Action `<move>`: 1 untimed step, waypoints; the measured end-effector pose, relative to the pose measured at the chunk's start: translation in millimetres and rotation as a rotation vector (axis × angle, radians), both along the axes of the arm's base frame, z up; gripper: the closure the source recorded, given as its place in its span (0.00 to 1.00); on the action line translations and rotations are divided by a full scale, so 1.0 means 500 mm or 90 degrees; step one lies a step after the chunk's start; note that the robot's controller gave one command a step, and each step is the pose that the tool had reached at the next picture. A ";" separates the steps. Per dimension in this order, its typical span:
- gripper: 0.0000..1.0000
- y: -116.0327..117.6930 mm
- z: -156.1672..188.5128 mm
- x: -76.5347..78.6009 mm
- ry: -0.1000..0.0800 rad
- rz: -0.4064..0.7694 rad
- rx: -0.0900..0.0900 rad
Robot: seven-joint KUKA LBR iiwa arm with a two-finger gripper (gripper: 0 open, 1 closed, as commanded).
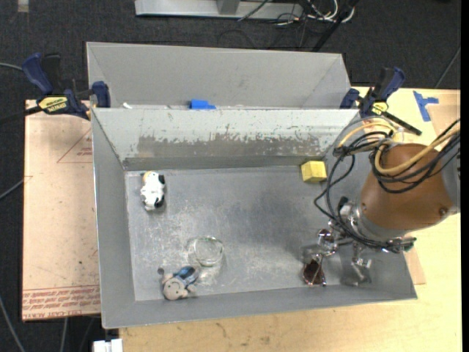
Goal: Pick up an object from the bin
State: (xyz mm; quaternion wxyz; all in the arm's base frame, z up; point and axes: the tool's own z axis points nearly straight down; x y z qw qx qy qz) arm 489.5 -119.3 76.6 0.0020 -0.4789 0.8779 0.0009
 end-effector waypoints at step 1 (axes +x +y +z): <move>1.00 0.021 -0.014 0.026 0.001 0.126 -0.001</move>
Offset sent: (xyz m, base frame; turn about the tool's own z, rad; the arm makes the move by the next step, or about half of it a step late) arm 0.0000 0.0000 0.0000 0.0000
